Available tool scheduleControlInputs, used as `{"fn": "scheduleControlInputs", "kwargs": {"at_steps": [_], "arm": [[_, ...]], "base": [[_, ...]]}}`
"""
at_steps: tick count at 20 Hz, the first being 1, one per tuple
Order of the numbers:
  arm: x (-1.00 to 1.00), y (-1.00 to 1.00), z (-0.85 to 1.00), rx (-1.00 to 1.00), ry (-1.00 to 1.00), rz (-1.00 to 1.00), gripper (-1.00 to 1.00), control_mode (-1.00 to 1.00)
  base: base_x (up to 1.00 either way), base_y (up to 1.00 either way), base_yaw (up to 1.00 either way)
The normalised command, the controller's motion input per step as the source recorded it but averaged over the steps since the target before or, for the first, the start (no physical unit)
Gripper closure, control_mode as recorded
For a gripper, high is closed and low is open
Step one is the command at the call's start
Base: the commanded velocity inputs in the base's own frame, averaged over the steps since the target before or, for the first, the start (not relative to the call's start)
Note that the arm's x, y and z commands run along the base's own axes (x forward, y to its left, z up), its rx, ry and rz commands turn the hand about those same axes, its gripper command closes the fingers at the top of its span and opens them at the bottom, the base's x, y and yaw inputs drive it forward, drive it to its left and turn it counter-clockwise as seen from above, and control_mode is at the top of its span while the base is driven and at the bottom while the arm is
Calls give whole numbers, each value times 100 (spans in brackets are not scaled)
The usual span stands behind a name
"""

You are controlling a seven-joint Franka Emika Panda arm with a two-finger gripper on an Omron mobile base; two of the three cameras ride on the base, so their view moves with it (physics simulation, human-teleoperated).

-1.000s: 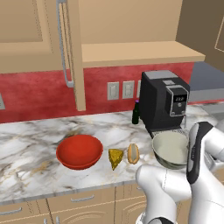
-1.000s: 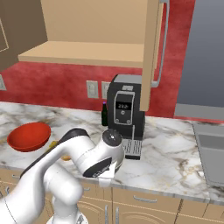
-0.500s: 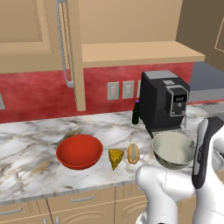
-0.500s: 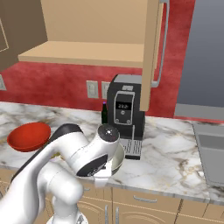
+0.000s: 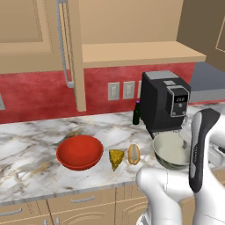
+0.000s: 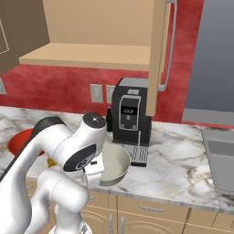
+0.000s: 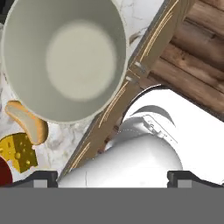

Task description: Pick both bowls and place them on the counter. Then place the cheese in one bowl and place the hotdog bun in the other bowl.

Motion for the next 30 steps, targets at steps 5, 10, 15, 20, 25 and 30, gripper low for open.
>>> {"fn": "scheduleControlInputs", "kwargs": {"at_steps": [5,10,15,20,25,30], "arm": [[-6,60,21,-8,0,20,-100,-100],[1,61,18,-5,0,15,-100,-100],[9,48,16,0,1,12,-100,-100],[23,42,-3,0,0,8,-100,-100],[36,40,-16,0,0,5,-100,-100],[42,42,-21,0,-1,5,-100,-100]], "base": [[0,0,0],[0,0,0],[0,0,0],[0,0,0],[0,0,0],[0,0,0]]}}
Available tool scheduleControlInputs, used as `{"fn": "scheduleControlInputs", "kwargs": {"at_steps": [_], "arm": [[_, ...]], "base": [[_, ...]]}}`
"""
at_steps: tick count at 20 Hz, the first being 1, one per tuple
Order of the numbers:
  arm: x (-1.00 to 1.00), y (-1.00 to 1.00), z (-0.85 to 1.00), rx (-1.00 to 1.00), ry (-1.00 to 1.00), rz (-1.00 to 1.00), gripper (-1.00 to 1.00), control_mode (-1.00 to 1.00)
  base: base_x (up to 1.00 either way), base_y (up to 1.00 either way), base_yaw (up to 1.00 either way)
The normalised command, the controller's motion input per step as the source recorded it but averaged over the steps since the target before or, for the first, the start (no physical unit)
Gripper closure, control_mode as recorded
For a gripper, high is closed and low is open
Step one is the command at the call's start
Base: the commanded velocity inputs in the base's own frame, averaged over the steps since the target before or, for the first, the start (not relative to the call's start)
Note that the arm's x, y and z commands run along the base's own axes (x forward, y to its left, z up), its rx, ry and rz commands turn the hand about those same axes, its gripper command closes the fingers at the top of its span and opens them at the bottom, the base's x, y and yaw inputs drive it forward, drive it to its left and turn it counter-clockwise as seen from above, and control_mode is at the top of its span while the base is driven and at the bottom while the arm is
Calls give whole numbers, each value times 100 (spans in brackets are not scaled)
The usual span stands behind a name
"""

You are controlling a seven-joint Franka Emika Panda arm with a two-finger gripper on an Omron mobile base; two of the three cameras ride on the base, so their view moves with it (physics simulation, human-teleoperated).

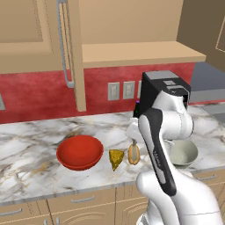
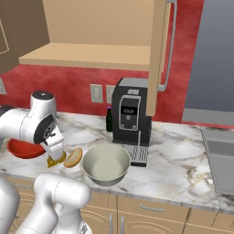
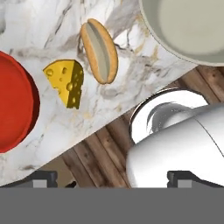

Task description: Pick both bowls and place them on the counter. Then place the cheese in one bowl and place the hotdog bun in the other bowl.

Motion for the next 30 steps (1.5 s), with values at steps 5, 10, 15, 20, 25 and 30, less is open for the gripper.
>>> {"fn": "scheduleControlInputs", "kwargs": {"at_steps": [5,10,15,20,25,30], "arm": [[41,29,-29,0,0,4,-100,-100],[35,10,-43,0,0,3,-100,-100],[40,9,-34,0,0,1,-100,-100],[40,15,-25,0,0,1,-100,-100],[33,7,-21,-3,0,1,-100,-100],[26,1,-23,-7,0,1,-100,-100]], "base": [[0,0,0],[0,0,0],[0,0,0],[0,0,0],[0,0,0],[0,0,0]]}}
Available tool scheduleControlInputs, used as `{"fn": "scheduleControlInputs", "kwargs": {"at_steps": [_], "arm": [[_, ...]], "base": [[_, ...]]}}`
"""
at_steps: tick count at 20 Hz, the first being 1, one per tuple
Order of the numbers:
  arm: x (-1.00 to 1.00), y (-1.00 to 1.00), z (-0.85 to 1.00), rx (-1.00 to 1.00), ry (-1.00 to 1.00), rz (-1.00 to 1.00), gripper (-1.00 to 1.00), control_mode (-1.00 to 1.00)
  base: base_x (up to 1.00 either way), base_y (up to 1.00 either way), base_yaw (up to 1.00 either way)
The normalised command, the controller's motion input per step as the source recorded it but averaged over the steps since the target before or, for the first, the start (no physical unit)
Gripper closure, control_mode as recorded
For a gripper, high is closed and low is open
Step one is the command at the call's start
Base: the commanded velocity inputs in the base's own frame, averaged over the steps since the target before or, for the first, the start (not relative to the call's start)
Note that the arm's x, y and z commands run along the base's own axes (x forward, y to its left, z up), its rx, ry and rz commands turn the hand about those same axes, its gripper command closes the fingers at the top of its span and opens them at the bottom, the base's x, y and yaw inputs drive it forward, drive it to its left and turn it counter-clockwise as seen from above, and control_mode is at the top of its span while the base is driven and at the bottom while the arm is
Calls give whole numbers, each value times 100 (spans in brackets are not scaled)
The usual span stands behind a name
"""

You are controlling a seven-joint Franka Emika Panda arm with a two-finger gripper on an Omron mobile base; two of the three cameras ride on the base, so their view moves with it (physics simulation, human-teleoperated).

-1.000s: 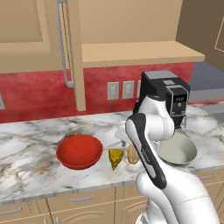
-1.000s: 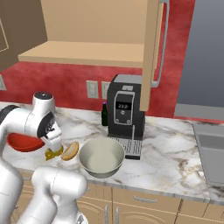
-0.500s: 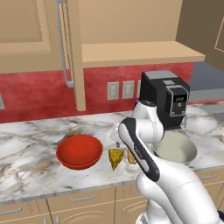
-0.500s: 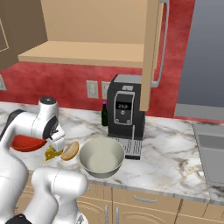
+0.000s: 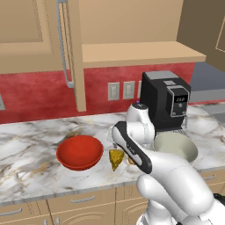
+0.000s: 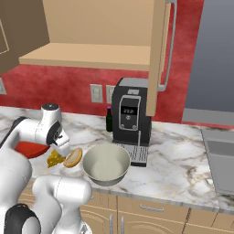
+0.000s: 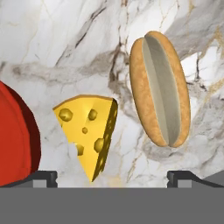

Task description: Pick both bowls and place them on the counter. Then place the cheese in one bowl and place the hotdog bun in the other bowl.

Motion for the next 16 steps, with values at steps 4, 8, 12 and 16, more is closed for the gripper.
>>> {"fn": "scheduleControlInputs", "kwargs": {"at_steps": [4,8,12,16], "arm": [[15,2,-21,-5,0,3,-100,-100],[6,3,-11,-2,0,4,-100,-100],[8,6,-15,0,2,5,-100,-100],[4,14,-16,0,0,4,-100,-100]], "base": [[0,0,0],[0,0,0],[0,0,0],[0,0,0]]}}
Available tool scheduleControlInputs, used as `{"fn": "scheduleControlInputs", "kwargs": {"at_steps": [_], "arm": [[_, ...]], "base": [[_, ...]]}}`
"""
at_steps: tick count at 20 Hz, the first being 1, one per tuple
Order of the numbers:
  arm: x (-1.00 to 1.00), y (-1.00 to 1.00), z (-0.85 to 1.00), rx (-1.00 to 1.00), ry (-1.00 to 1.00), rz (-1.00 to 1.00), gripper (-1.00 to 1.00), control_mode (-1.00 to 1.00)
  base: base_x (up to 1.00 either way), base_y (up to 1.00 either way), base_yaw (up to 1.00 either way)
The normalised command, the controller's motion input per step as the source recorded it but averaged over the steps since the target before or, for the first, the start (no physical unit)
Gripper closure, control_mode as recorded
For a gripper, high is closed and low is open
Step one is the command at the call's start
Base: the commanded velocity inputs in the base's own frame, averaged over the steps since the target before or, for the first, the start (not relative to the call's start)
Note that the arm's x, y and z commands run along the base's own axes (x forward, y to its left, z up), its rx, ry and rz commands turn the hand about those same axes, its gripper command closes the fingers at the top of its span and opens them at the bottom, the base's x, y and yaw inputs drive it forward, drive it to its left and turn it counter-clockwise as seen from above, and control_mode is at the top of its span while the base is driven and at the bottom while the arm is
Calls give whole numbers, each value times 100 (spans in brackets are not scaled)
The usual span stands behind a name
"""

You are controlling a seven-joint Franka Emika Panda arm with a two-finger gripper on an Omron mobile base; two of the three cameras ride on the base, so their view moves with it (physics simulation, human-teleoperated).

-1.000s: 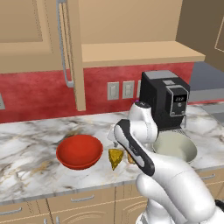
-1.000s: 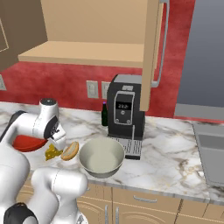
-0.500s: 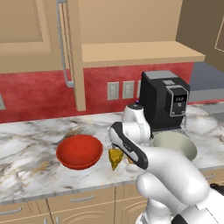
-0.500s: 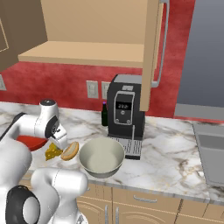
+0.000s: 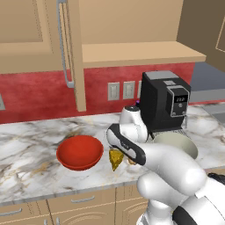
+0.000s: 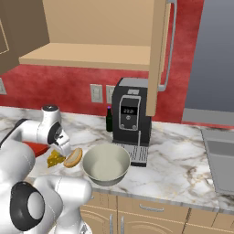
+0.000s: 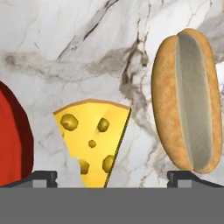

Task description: Pick both bowls and place them on the counter. Then place the cheese in one bowl and place the hotdog bun in the other bowl.

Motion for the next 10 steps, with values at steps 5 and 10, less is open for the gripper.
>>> {"fn": "scheduleControlInputs", "kwargs": {"at_steps": [5,10], "arm": [[8,17,-20,0,0,3,-100,-100],[15,10,-19,0,0,2,-100,-100]], "base": [[0,0,0],[0,0,0]]}}
